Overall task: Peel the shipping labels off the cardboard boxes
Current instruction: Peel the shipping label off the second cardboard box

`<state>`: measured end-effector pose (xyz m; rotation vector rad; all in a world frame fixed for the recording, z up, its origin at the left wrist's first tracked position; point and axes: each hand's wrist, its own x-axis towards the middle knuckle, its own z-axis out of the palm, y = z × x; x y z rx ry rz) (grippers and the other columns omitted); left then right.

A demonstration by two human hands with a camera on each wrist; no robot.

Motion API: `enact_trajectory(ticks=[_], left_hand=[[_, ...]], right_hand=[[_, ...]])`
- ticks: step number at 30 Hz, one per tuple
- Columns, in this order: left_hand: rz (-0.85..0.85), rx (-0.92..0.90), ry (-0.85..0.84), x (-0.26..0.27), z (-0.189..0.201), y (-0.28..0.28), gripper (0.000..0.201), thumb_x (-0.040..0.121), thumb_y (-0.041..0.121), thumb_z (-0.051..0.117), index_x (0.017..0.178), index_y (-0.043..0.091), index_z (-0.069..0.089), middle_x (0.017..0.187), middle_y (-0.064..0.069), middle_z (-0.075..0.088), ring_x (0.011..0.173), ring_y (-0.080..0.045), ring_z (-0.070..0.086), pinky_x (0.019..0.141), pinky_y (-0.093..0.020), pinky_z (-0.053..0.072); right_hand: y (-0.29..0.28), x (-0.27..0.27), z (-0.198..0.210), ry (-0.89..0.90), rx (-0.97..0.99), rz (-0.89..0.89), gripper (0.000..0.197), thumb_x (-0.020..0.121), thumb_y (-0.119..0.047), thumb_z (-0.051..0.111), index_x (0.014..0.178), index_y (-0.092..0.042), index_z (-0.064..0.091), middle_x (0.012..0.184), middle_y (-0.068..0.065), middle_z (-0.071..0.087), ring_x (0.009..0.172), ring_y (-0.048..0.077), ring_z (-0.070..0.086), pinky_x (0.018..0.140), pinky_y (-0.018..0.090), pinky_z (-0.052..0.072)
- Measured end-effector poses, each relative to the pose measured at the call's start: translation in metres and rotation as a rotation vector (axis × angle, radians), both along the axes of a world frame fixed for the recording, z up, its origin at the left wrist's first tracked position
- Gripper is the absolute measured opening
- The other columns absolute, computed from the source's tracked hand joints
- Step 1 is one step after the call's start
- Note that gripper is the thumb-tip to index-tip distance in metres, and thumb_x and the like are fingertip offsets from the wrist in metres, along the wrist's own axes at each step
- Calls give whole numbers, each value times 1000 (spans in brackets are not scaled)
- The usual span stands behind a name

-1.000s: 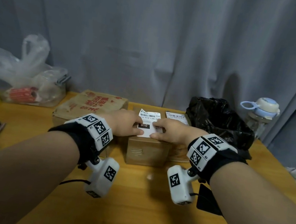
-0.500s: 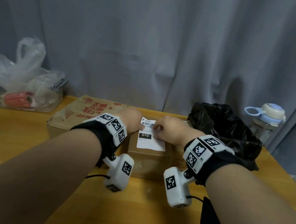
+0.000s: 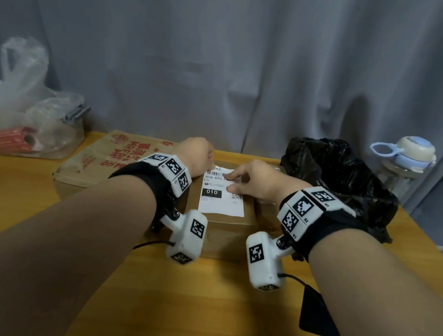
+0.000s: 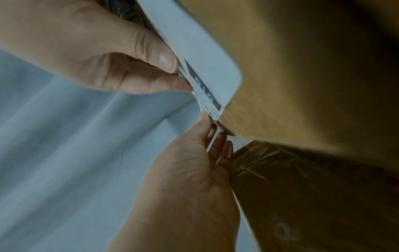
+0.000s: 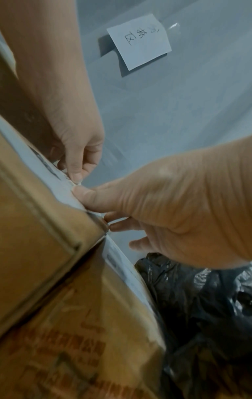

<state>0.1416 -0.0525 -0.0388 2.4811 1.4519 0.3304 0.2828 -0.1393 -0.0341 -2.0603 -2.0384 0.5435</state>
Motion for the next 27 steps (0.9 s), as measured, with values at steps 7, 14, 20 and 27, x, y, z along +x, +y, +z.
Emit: enact_trajectory(ticks=[7,14,20,27], left_hand=[[-13,-2,-12,-3,-2,4,14,90,21,58,91,8,63,99,-10,66,95,-27,61,84,-36,50],[-67,9,-86,-6,0,2,12,92,20,55,80,17,52,88,0,58,85,-20,55,73,-30,42],[-85,-14,-162,-9,4,1,9,93,20,55,87,14,54,85,1,56,83,-18,53,72,-29,41],[-152,-48,-243,-15,12,-3,14,88,17,63,99,10,60,102,-6,64,94,-19,60,79,-29,51]], right_hand=[[-1,-1,0,9,-3,-2,42,88,-29,63,128,-20,58,134,-1,55,121,15,50,87,19,34],[1,-3,-5,-152,4,-55,41,86,-39,62,125,-33,53,139,3,39,134,28,27,109,44,25],[4,-4,-6,-153,44,-128,84,80,-42,68,146,-29,18,148,7,27,139,30,24,111,53,27],[12,-2,2,-180,56,-121,65,75,-43,73,131,-22,48,132,8,44,125,30,37,103,48,37]])
